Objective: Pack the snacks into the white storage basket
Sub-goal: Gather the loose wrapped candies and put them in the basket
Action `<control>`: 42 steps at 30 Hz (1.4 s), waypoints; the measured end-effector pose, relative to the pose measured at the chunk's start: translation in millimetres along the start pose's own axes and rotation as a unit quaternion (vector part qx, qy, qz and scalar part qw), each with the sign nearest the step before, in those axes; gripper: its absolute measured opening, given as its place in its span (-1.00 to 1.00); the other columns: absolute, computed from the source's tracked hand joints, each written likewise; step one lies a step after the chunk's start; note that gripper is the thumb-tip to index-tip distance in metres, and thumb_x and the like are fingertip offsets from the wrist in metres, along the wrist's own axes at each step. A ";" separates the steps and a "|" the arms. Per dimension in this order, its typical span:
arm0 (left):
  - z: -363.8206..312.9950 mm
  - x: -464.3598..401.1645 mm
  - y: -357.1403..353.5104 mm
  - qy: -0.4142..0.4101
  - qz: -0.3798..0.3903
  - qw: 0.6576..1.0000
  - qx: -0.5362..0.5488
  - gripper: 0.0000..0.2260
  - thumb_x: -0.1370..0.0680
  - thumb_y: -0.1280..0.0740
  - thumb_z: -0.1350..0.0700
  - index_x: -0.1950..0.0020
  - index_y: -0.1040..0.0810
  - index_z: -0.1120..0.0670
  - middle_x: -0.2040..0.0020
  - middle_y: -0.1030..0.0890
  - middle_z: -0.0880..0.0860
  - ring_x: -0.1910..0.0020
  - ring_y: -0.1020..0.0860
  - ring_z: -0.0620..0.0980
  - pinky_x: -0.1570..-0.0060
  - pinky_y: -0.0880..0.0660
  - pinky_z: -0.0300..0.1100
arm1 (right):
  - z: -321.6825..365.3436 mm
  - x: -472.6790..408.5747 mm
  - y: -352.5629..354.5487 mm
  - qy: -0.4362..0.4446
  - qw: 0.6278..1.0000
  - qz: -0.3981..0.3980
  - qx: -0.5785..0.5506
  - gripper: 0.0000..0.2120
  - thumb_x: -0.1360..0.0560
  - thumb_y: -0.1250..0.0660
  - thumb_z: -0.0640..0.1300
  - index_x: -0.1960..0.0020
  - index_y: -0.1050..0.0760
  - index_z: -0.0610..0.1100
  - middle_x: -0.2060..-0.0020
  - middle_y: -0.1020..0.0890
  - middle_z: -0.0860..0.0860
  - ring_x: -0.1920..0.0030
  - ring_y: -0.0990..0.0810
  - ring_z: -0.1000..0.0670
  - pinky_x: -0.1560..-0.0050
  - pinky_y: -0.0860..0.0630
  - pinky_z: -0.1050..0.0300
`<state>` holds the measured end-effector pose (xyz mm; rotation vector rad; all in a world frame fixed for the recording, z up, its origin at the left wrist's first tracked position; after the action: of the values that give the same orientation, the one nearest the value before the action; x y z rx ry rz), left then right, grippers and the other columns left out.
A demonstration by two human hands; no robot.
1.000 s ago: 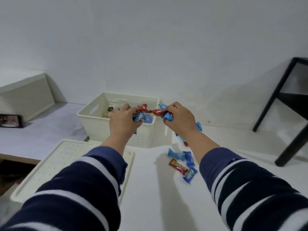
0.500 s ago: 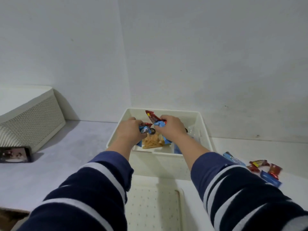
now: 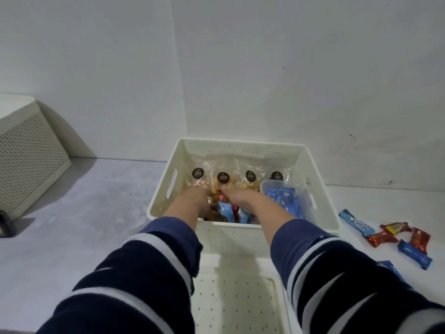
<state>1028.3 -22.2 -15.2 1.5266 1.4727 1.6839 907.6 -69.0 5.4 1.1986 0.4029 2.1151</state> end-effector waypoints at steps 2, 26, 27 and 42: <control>0.2 5.1 3.1 -0.002 0.005 1.000 0.023 -0.33 -0.41 -0.50 -0.07 -0.46 -0.33 -0.08 -0.44 -0.38 0.00 -0.38 -0.40 0.06 -0.29 -0.38 -0.09 | 2.4 13.8 8.6 0.002 1.000 -0.004 0.008 -0.54 -0.68 0.06 -0.10 -0.54 -0.06 -0.24 -0.47 -0.25 -0.21 -0.30 -0.39 -0.16 -0.14 -0.46 0.06; -289.0 200.2 -31.9 -0.187 -0.022 0.980 -0.056 -0.57 -0.61 -0.24 -0.03 -0.46 -0.35 0.03 -0.47 -0.33 0.03 -0.46 -0.29 0.07 -0.45 -0.22 -0.03 | -247.0 268.3 131.0 -0.040 0.949 -0.147 0.277 -0.58 -0.63 -0.11 -0.02 -0.39 -0.38 -0.24 -0.34 -0.46 -0.14 -0.19 -0.51 -0.13 -0.11 -0.44 0.05; -302.6 209.1 -45.0 -0.191 -0.016 0.979 -0.064 -0.57 -0.61 -0.23 -0.03 -0.47 -0.35 0.03 -0.48 -0.32 0.04 -0.46 -0.28 0.08 -0.45 -0.21 -0.02 | -265.2 280.9 131.6 -0.046 0.949 -0.146 0.275 -0.57 -0.63 -0.11 -0.01 -0.39 -0.38 -0.23 -0.33 -0.47 -0.14 -0.16 -0.51 -0.12 -0.03 -0.43 0.07; -393.6 254.9 -192.5 -0.215 0.033 0.975 -0.049 -0.64 -0.60 -0.24 0.04 -0.40 -0.41 0.01 -0.39 -0.43 0.06 -0.34 -0.42 0.07 -0.28 -0.36 -0.11 | -480.0 313.2 90.7 -0.095 0.963 -0.085 0.238 -0.57 -0.65 -0.06 -0.06 -0.48 -0.28 -0.18 -0.47 -0.30 -0.10 -0.44 -0.31 -0.13 -0.43 -0.26 0.05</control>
<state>536.1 98.8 -5.7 1.7629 1.1083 1.3232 353.7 103.9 1.1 1.5572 0.9287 1.7863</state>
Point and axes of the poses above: each hand's wrist, its own x-axis away from the middle knuckle, its own y-axis out of the back of the hand, z = x × y, the point moved 1 cm from there along -x, towards the middle knuckle
